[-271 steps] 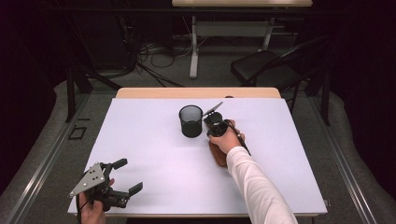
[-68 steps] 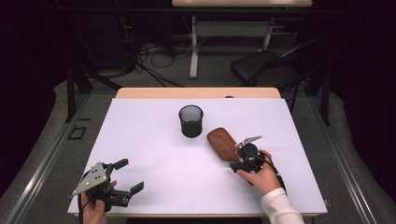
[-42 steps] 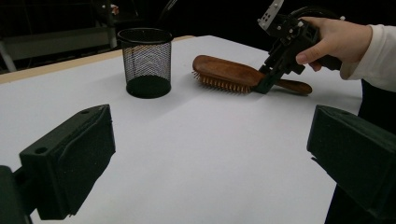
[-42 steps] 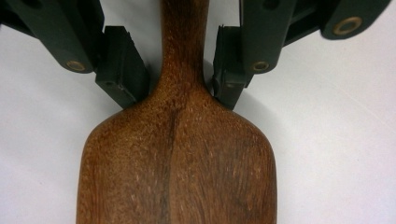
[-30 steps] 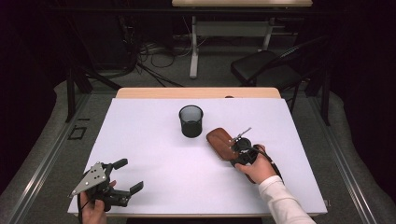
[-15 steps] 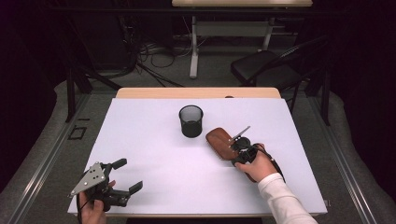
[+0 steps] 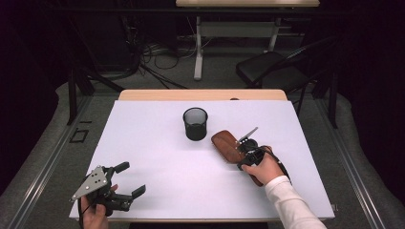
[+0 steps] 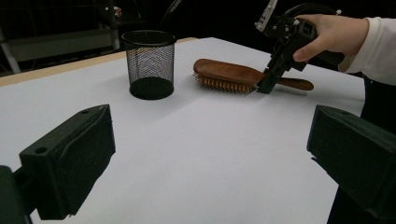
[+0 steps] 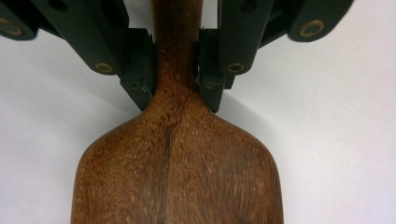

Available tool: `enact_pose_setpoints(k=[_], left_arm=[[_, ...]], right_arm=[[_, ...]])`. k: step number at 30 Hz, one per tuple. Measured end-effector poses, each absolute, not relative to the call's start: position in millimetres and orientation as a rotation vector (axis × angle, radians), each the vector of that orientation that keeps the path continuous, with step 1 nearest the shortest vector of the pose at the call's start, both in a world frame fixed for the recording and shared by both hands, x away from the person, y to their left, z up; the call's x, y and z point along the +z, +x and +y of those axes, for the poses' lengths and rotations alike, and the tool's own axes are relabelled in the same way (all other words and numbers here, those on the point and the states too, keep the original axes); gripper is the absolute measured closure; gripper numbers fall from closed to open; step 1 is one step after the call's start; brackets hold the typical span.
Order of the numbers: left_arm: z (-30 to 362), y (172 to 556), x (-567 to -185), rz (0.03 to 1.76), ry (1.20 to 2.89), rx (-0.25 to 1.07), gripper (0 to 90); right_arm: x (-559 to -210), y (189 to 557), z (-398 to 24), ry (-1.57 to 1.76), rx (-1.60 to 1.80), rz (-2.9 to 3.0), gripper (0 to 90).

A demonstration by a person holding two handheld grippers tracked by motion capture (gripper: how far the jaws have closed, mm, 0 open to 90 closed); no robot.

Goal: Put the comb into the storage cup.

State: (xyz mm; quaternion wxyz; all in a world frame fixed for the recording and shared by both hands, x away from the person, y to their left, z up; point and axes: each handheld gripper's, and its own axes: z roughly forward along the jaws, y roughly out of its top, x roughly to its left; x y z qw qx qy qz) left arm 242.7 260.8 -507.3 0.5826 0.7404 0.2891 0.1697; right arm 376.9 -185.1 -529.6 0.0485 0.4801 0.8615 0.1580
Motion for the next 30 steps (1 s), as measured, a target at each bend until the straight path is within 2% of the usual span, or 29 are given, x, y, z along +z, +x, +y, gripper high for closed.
enact_pose_setpoints(k=[30], left_arm=[[261.1,243.1,-507.5,0.675,1.729,0.397,1.1]], right_arm=[[-527.9,369.4,-184.6,1.398,0.472,2.606,72.5]])
